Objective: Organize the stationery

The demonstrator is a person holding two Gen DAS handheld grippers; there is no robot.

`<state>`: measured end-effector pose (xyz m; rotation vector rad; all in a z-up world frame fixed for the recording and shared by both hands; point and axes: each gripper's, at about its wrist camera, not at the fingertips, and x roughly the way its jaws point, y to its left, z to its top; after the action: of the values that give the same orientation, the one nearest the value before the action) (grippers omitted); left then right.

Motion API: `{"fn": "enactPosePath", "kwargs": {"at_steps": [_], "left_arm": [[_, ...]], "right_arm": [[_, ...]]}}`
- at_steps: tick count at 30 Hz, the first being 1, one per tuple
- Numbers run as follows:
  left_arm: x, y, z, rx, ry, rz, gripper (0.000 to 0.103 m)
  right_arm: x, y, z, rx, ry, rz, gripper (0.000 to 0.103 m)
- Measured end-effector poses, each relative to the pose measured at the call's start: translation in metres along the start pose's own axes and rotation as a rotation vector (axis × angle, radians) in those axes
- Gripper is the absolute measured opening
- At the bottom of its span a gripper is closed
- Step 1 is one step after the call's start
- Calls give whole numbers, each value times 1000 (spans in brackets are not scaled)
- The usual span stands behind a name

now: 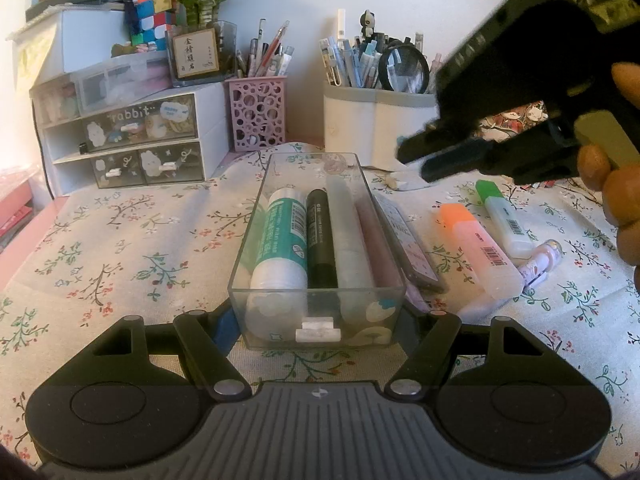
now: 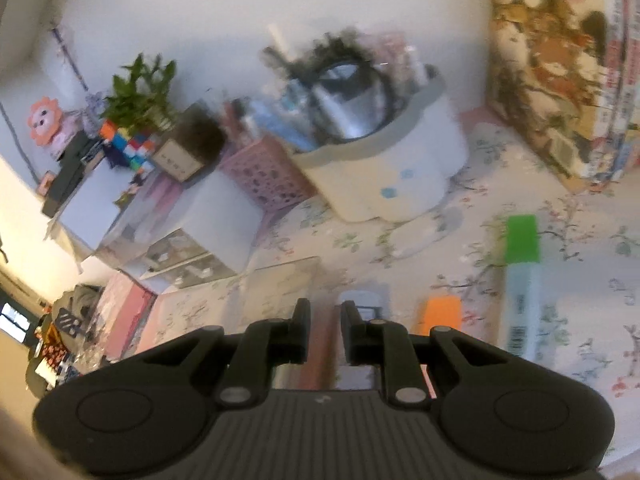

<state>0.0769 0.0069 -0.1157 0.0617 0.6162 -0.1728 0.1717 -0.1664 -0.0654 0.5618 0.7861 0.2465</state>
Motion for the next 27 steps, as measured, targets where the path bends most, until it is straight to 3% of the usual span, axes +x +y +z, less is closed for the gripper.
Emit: {"fn": "enactPosePath", "kwargs": {"at_steps": [13,27], "left_arm": [[0,0,0,0,0,-1,72],[-3,1,-1,-18,-6,4,72]], "right_arm": [[-2,-29,-1,40,24,-53,10],[13,-8,-3,-69,84,-67,13]]}}
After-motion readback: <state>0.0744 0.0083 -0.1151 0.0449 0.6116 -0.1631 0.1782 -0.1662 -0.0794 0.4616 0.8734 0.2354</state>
